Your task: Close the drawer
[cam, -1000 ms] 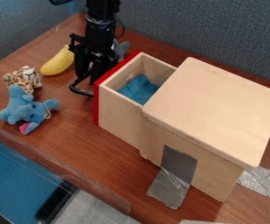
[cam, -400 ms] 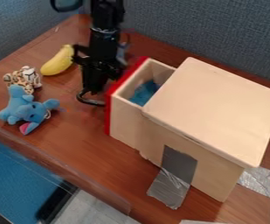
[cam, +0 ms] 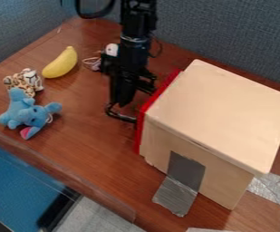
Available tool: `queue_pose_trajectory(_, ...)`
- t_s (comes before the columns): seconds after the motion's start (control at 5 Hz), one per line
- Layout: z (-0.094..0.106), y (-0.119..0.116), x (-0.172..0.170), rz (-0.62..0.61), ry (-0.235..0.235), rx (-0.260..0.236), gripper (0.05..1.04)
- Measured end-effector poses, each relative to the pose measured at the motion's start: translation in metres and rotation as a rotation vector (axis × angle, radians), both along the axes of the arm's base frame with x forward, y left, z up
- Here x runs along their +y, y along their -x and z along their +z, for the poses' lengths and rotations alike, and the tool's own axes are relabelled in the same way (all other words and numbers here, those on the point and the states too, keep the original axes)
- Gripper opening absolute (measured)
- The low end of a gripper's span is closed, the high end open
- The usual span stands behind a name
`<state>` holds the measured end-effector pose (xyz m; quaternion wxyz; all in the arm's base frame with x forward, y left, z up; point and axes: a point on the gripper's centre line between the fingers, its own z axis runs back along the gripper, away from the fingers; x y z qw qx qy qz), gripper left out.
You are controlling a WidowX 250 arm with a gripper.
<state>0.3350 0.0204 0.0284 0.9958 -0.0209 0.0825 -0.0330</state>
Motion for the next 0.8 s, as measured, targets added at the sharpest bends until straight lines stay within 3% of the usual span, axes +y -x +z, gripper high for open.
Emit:
queue_pose_trajectory(0.6,0.0004,0.0014,-0.0125,0.001,0.015,-0.003,0.169)
queue_pose_trajectory(0.8,0.0050,0.0044,-0.0131,0.008,-0.011,0.011,0.394)
